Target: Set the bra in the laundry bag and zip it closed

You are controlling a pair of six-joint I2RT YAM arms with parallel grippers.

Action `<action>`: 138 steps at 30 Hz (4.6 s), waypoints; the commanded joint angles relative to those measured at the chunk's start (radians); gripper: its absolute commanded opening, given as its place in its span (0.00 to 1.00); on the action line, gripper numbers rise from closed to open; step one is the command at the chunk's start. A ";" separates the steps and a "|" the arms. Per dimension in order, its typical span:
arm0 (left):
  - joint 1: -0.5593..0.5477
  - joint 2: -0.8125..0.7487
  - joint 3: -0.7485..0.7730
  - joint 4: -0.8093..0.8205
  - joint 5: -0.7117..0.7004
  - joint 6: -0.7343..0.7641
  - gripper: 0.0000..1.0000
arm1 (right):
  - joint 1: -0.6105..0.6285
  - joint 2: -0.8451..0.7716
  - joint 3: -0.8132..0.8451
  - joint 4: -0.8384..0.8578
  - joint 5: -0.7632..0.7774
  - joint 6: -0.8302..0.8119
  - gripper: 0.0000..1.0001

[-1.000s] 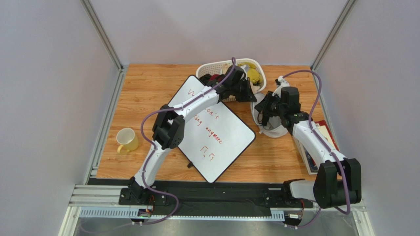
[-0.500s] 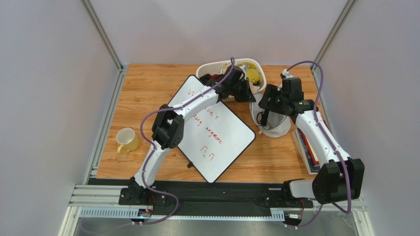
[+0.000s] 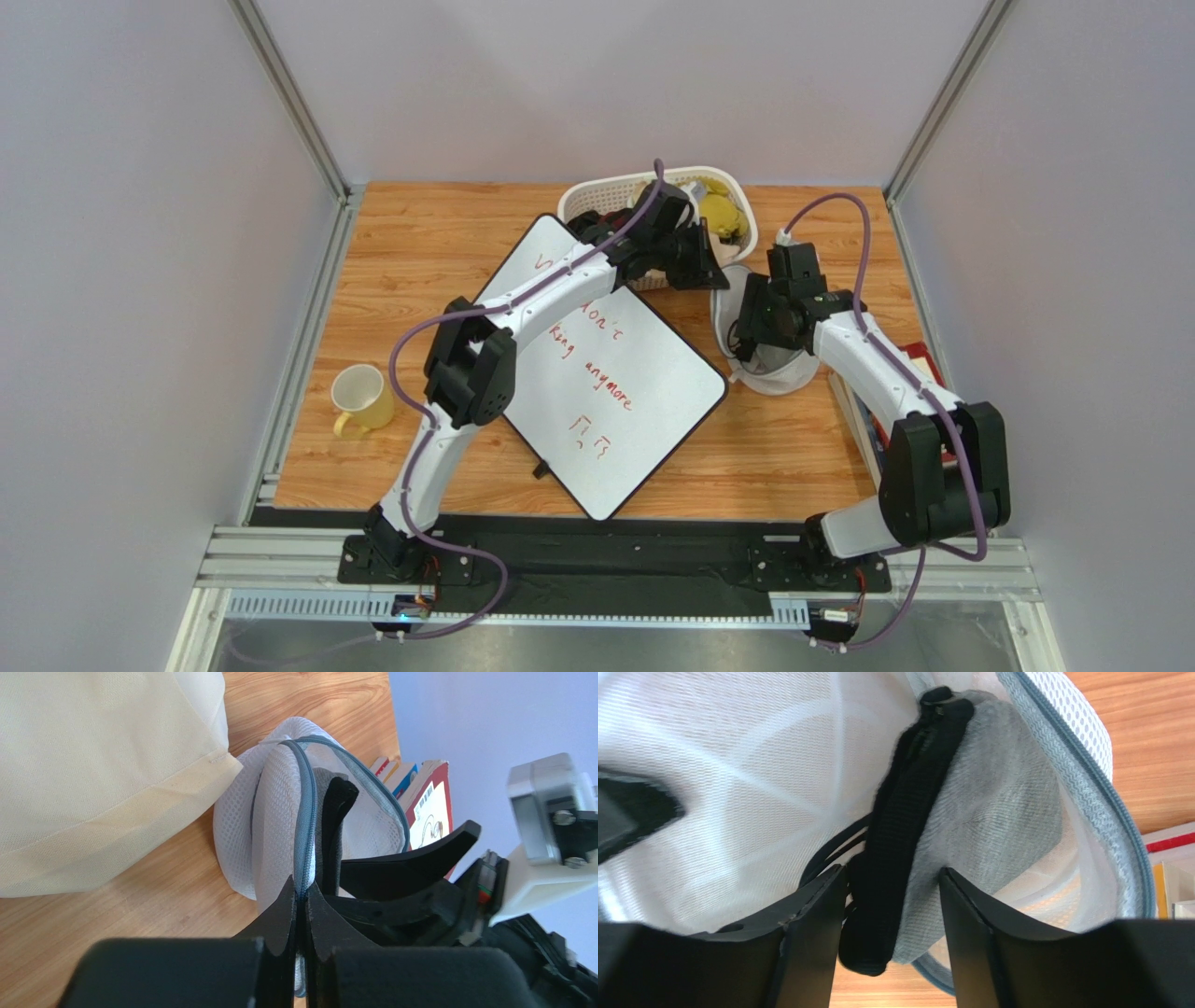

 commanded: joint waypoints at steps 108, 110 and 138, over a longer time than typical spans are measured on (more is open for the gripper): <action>-0.055 -0.224 0.059 -0.117 -0.047 0.059 0.00 | -0.054 0.010 0.092 -0.019 -0.080 0.037 0.65; -0.058 -0.228 0.059 -0.130 -0.064 0.074 0.00 | -0.051 -0.069 0.079 -0.039 -0.094 0.035 0.69; -0.069 -0.212 0.106 -0.154 -0.083 0.053 0.00 | 0.137 -0.307 -0.048 0.196 -0.221 -0.037 0.79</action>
